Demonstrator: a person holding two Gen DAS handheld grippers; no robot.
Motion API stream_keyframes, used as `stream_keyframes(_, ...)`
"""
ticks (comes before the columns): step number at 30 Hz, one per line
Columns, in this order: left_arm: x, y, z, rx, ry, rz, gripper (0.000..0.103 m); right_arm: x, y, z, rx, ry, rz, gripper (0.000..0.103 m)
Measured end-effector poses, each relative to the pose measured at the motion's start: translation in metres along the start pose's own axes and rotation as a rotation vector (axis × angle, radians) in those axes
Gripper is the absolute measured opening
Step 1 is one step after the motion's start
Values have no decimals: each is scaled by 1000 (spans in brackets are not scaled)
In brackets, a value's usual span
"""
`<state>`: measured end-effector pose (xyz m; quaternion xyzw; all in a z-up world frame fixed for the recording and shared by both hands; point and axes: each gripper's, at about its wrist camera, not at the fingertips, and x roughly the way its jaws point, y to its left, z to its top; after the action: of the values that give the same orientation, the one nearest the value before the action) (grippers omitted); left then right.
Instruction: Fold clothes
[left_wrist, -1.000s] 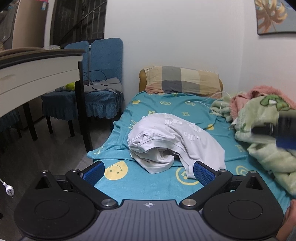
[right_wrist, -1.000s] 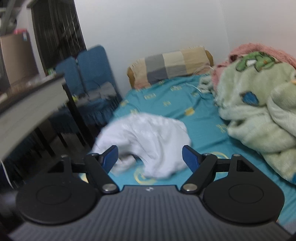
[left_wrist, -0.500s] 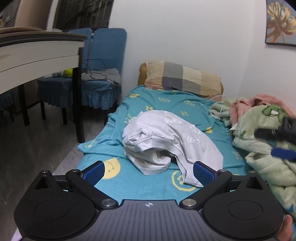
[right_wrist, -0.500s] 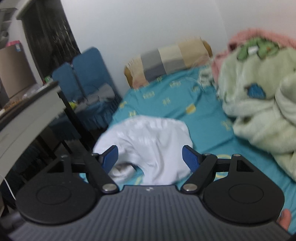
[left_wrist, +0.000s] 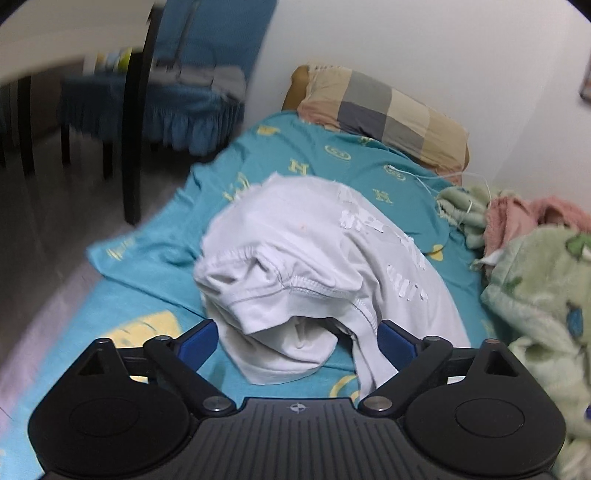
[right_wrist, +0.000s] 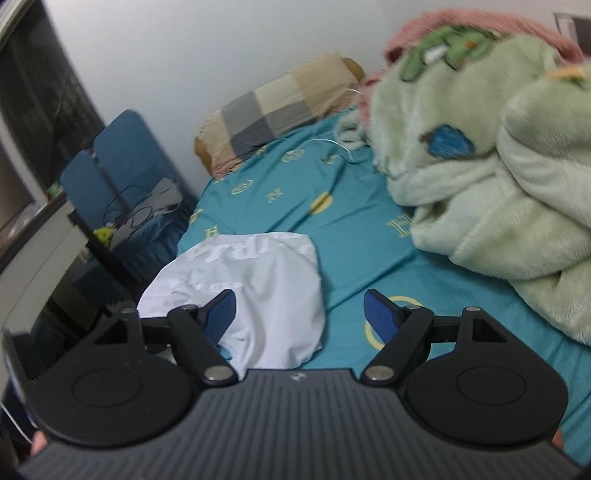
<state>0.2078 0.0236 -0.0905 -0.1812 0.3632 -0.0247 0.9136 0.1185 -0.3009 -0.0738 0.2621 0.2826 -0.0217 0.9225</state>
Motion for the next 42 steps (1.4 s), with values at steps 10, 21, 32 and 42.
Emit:
stream_keyframes(10, 23, 23, 8, -93, -68, -41, 48, 30, 7, -8, -34, 57, -16, 78)
stream_keyframes(21, -48, 7, 13, -106, -229, -138, 0, 29, 21, -16, -118, 23, 20, 78)
stream_keyframes(32, -127, 0, 1, -10, -230, -176, 0, 39, 56, -48, -218, 145, 126, 58)
stream_keyframes(42, -129, 20, 12, -93, -213, -253, 0, 71, 124, -77, -400, 179, 256, 59)
